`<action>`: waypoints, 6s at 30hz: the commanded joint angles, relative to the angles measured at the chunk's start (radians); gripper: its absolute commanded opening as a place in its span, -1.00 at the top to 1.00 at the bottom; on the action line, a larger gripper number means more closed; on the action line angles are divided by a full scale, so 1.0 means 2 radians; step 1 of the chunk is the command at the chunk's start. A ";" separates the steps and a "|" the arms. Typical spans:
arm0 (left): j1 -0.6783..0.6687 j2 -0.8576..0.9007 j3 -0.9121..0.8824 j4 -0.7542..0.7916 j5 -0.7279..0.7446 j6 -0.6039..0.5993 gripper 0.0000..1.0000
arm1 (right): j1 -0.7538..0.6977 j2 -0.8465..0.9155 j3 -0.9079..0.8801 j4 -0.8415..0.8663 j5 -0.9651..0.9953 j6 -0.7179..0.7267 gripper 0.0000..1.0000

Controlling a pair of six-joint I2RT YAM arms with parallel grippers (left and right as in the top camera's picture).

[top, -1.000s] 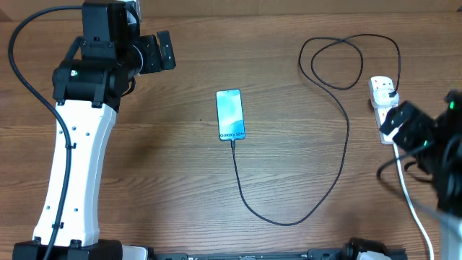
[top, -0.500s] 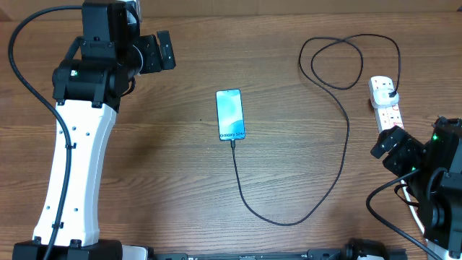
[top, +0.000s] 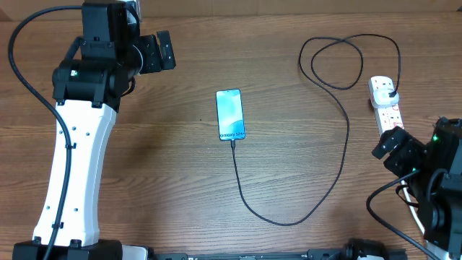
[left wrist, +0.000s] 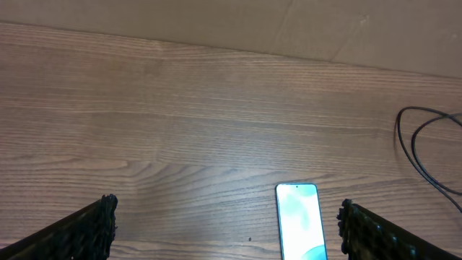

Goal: Plug charger to phone and switch on socket

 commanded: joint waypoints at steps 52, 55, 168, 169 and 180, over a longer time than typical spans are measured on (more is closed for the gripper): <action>-0.003 0.004 0.000 0.001 -0.007 0.010 -0.99 | 0.135 -0.426 -0.596 0.594 -0.082 -0.157 -1.00; -0.003 0.004 0.000 0.001 -0.007 0.010 -0.99 | 0.135 -0.426 -0.596 0.598 -0.079 -0.157 -0.99; 0.035 -0.682 -0.826 0.496 -0.005 0.071 -0.99 | 0.135 -0.426 -0.596 0.592 -0.083 -0.235 -1.00; 0.037 -0.691 -0.835 0.504 -0.005 0.070 -0.99 | 0.135 -0.426 -0.596 0.592 -0.083 -0.235 -1.00; 0.046 -0.786 -0.870 0.442 -0.036 0.036 -0.99 | 0.135 -0.426 -0.596 0.592 -0.083 -0.235 -1.00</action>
